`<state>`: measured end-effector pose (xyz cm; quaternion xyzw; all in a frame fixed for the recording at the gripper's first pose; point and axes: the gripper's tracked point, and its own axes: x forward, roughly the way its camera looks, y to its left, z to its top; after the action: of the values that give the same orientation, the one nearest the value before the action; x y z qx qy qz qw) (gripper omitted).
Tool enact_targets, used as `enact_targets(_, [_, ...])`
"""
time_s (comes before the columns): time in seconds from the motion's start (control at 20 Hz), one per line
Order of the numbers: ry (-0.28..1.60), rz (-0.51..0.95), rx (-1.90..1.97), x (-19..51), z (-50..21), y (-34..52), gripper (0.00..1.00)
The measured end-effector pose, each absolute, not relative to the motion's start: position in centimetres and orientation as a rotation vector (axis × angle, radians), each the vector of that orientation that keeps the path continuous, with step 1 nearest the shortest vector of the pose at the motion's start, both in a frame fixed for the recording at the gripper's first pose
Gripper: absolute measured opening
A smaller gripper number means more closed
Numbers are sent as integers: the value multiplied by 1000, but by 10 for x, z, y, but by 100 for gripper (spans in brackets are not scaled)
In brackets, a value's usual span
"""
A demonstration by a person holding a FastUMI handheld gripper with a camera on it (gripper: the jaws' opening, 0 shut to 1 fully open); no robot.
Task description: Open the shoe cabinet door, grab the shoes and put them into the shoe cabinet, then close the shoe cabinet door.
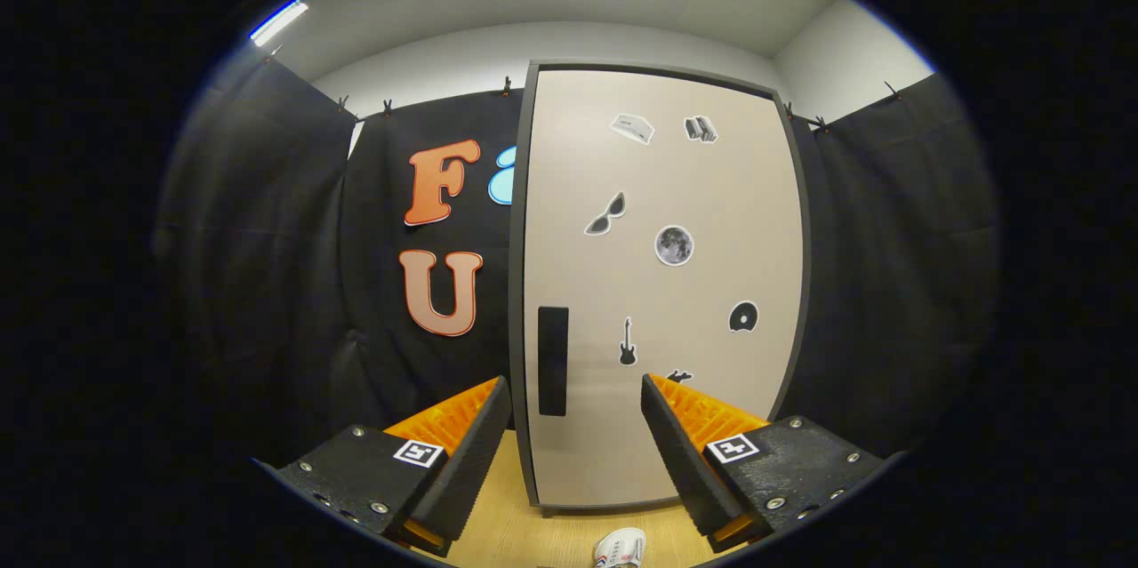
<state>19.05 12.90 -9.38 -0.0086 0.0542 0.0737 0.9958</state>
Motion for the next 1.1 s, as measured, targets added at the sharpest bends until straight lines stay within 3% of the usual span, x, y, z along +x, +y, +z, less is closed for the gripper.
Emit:
enact_targets(0.7, [158, 138, -44, 292, -149, 159, 88])
enact_targets(0.9, [170, 117, -58, 311, -161, 161, 79])
enact_targets(1.1, [139, 119, -92, 314, -162, 168, 61])
